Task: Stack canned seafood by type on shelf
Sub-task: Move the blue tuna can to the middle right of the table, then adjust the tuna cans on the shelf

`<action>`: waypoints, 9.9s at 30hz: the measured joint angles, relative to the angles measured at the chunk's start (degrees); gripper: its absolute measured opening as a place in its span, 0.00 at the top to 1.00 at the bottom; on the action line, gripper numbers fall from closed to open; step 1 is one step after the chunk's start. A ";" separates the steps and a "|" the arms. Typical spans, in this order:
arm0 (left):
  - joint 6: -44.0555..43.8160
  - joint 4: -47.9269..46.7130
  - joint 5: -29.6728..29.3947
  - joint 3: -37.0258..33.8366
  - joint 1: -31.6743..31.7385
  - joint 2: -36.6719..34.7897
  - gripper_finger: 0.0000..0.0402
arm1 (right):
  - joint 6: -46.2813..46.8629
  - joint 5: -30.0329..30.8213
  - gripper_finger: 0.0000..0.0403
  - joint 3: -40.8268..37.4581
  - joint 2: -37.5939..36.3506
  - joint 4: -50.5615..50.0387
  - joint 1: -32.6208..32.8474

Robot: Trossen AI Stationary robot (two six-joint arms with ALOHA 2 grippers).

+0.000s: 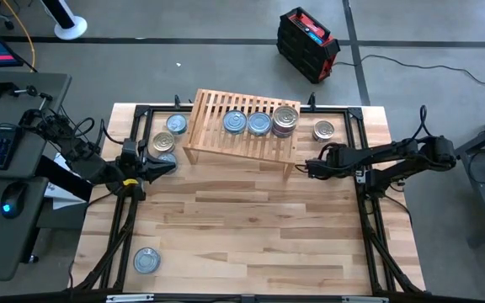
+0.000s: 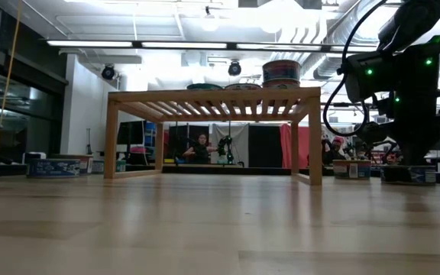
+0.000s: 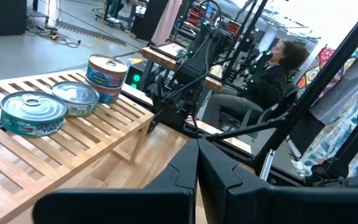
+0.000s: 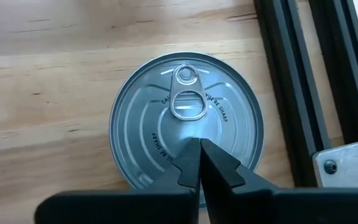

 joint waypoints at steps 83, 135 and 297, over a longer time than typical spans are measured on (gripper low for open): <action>14.94 -6.53 43.54 15.85 31.77 25.57 1.00 | 2.80 -7.25 1.00 0.00 -0.02 64.72 42.49; 10.24 -10.67 44.58 26.44 42.70 38.14 1.00 | -39.49 -38.63 1.00 20.34 11.23 80.79 27.55; 33.08 -12.34 60.84 35.69 65.52 41.80 1.00 | -84.48 -15.61 1.00 82.81 29.03 14.01 -19.89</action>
